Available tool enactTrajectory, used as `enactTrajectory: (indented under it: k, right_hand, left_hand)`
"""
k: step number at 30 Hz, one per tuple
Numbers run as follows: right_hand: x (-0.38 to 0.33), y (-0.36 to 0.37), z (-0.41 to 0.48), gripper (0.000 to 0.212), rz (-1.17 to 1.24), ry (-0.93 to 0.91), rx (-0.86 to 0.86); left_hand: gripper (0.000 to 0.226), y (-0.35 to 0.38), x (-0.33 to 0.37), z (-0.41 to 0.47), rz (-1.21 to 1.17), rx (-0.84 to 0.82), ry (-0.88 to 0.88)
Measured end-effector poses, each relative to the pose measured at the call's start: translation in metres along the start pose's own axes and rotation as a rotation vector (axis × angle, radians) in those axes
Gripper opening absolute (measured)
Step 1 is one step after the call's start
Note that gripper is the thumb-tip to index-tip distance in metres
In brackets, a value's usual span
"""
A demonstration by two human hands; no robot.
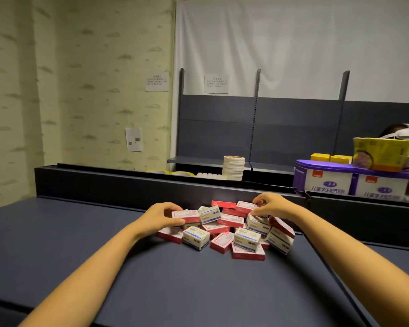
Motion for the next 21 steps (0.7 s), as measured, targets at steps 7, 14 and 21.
enactTrajectory:
  k: [7,14,21]
  right_hand:
    - [0.004,-0.012,-0.012,0.038,-0.045,-0.018,0.074]
    - [0.032,-0.060,-0.067,0.035,0.020,-0.040,0.089]
    - [0.084,-0.093,-0.159,0.024,0.103,-0.021,-0.023]
  left_hand:
    - [0.038,0.008,0.018,-0.008,-0.083,0.016,0.033]
    - [0.032,0.018,0.053,-0.026,-0.108,0.039,0.066]
    - [0.033,0.085,0.138,-0.055,-0.110,-0.049,0.175]
Point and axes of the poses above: each hand's wrist, its own z-axis towards the middle knuckle, its own y-axis out of the palm, x = y × z, the point moved 3 cm from there along z, towards the middle knuckle, and after that the axes turned 3 degrees about -y, right-handed, at the moved point
